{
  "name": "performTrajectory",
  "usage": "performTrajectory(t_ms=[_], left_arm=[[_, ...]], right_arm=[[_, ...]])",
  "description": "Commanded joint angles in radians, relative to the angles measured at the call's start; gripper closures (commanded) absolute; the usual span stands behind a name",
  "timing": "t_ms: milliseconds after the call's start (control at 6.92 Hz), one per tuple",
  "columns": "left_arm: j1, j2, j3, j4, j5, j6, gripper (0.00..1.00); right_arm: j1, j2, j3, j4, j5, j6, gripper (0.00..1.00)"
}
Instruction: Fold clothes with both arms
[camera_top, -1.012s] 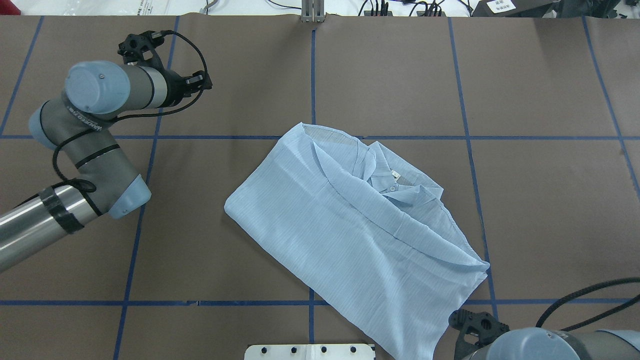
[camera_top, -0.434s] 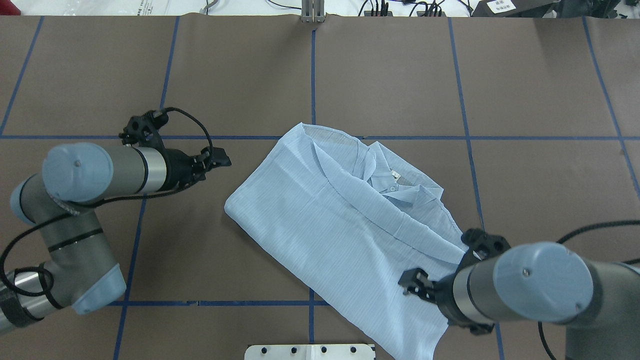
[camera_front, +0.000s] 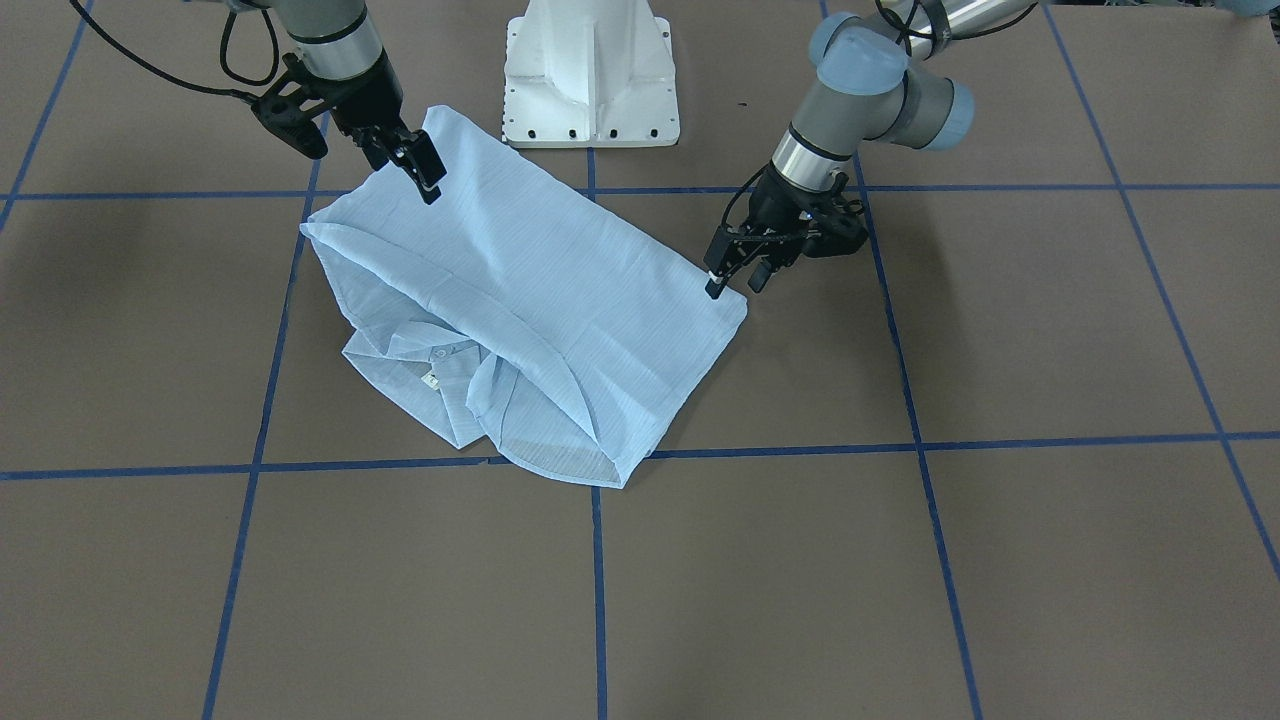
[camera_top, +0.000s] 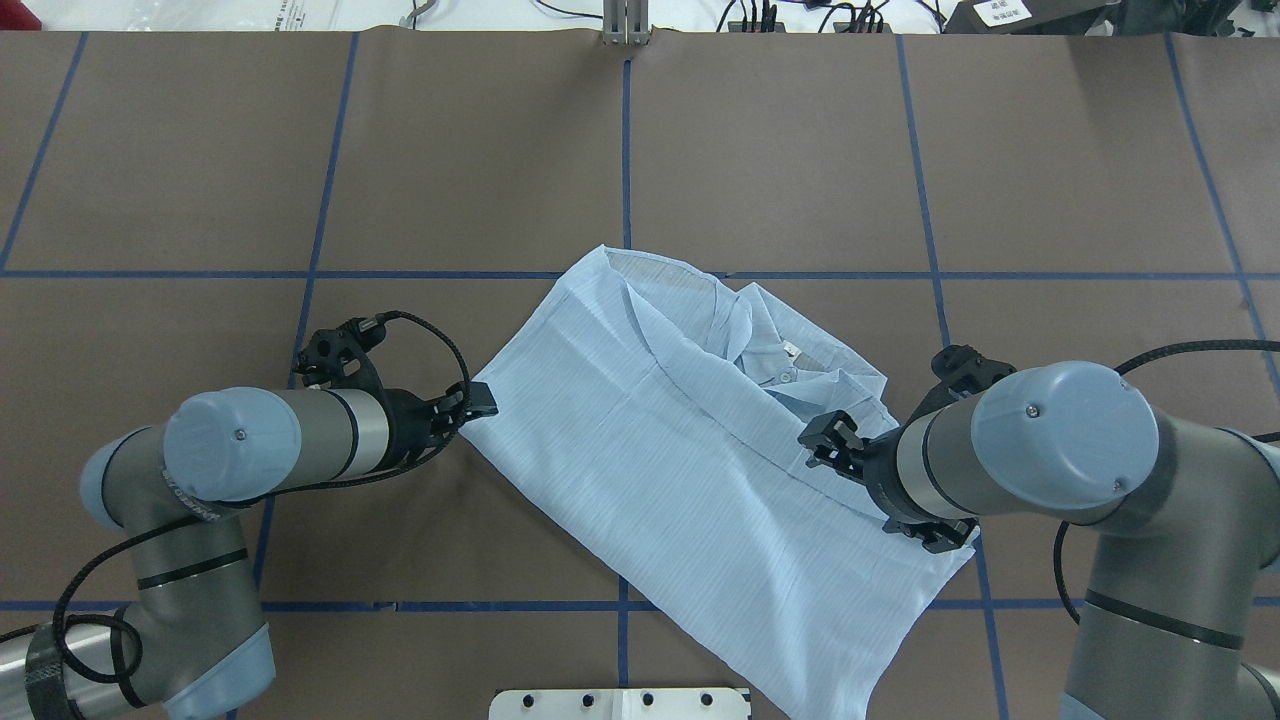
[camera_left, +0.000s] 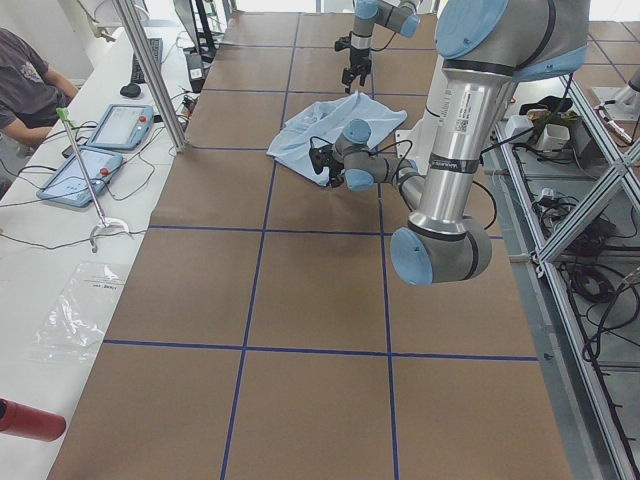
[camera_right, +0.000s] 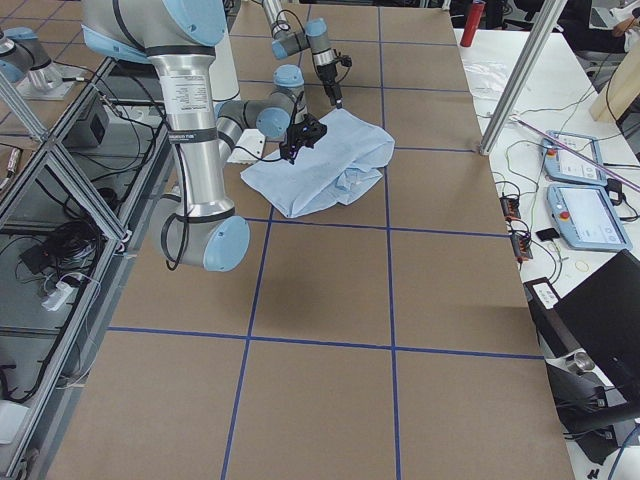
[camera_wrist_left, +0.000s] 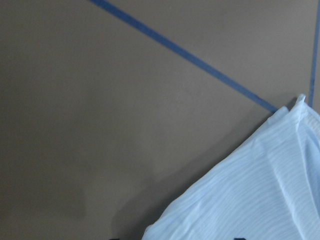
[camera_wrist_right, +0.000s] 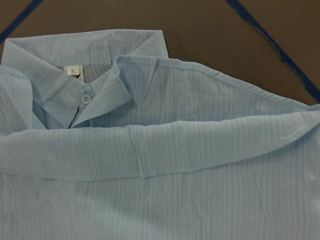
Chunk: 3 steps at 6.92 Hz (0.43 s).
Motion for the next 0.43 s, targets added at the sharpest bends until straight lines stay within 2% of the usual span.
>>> performTrajectory(t_ms=[0,145,289], left_arm=[[0.025,-0.027,0.013,0.036,0.008,-0.009,0.34],[0.025,-0.033,0.016,0.036,0.014,-0.015,0.57],[0.025,-0.033,0.019,0.041,0.027,-0.021,1.0]], right_arm=[[0.008,0.003,-0.022,0.0,-0.004,-0.002,0.0],[0.007,0.005,-0.04,0.002,-0.005,-0.002,0.0],[0.005,0.003,-0.045,0.003,-0.005,-0.002,0.0]])
